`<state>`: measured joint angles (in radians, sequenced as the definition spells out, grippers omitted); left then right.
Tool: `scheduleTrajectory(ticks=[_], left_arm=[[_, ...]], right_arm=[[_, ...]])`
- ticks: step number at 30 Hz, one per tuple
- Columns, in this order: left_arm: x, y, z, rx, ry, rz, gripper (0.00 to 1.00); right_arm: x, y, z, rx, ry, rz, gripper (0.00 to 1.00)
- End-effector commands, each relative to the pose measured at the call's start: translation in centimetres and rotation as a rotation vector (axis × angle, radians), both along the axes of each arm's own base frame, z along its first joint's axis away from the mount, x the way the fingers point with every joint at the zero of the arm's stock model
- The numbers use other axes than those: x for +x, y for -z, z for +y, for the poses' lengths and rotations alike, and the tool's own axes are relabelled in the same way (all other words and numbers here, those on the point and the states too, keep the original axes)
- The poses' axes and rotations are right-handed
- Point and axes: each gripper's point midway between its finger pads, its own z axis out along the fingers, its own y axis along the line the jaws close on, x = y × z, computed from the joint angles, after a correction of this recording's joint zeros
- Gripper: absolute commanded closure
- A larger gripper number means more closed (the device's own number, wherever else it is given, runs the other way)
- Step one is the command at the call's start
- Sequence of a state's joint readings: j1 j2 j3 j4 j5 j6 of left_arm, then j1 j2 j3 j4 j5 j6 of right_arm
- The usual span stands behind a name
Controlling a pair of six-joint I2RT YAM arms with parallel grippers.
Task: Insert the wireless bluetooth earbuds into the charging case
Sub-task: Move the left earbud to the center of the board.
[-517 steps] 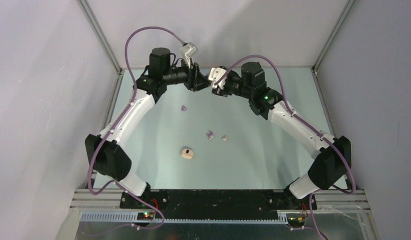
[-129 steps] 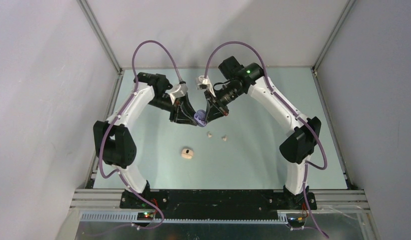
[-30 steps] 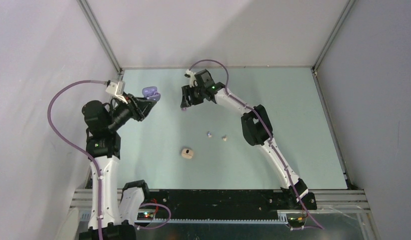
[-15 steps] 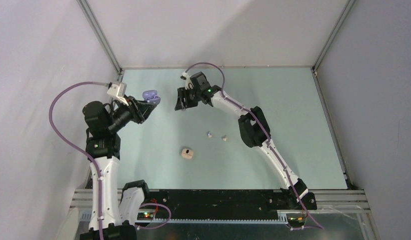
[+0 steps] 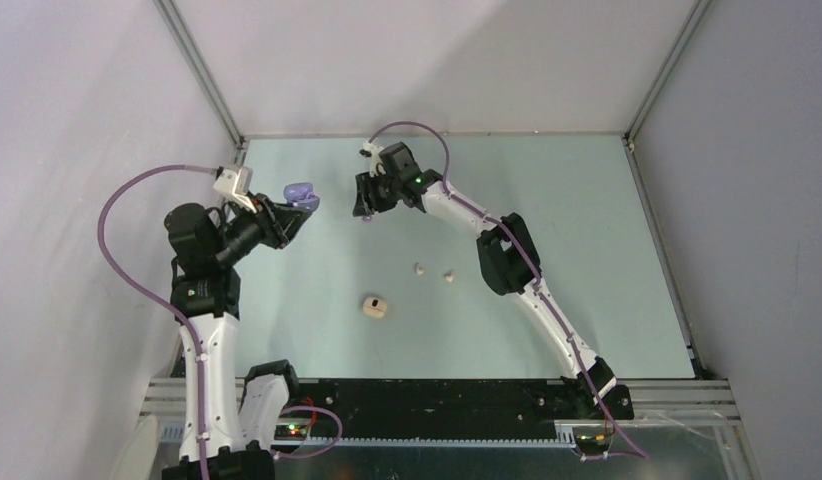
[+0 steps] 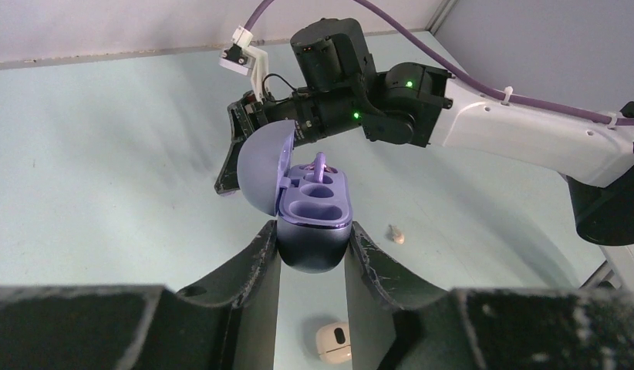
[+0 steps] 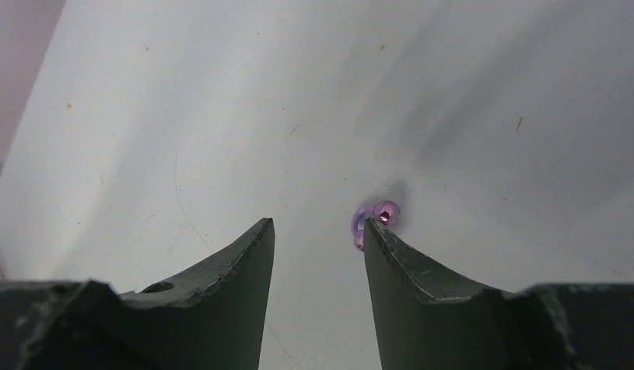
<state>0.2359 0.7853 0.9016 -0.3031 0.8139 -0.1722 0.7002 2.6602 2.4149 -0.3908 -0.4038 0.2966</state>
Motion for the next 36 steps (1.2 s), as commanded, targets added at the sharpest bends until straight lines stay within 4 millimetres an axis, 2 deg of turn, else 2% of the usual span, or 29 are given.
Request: scheduleTrajectory(ticks=[1,4,7,11,16,21,30,36], left_arm=[[-0.3,-2.0,0.4,0.029,-0.019,-0.073,1.0],[-0.3,-2.1,0.6,0.031,-0.027,-0.077,1.0],[-0.4,-2.3,0.6,0.032,-0.031,-0.081,1.0],[-0.5,-2.2,0.7,0.036,-0.035,-0.078,1.0],[-0.3,-2.1,0.8,0.037,-0.036,-0.074,1.0],[-0.4,-2.3,0.9,0.045,-0.039,-0.078,1.0],[-1.1,-1.9,1.0,0.078,-0.042,-0.075,1.0],[-1.2,-1.8,1.1,0.082,-0.05,-0.081,1.0]], right_arm=[[1.3,-6.7,-0.1,0.008,-0.097,-0.255,0.49],[0.9,-7.0,-0.9,-0.074,-0.257,-0.419,0.49],[0.2,-5.8,-1.8,-0.164,-0.436,-0.562,0.53],[-0.1,-5.1,-1.9,-0.189,-0.548,-0.648,0.56],[-1.0,-4.5,-1.0,-0.151,-0.629,-0.666,0.58],[-1.6,-2.8,-0.2,-0.182,-0.69,-0.711,0.58],[-0.8,-0.7,0.2,-0.268,-0.725,-0.792,0.6],[-0.2,1.0,-0.4,-0.35,-0.771,-0.84,0.61]])
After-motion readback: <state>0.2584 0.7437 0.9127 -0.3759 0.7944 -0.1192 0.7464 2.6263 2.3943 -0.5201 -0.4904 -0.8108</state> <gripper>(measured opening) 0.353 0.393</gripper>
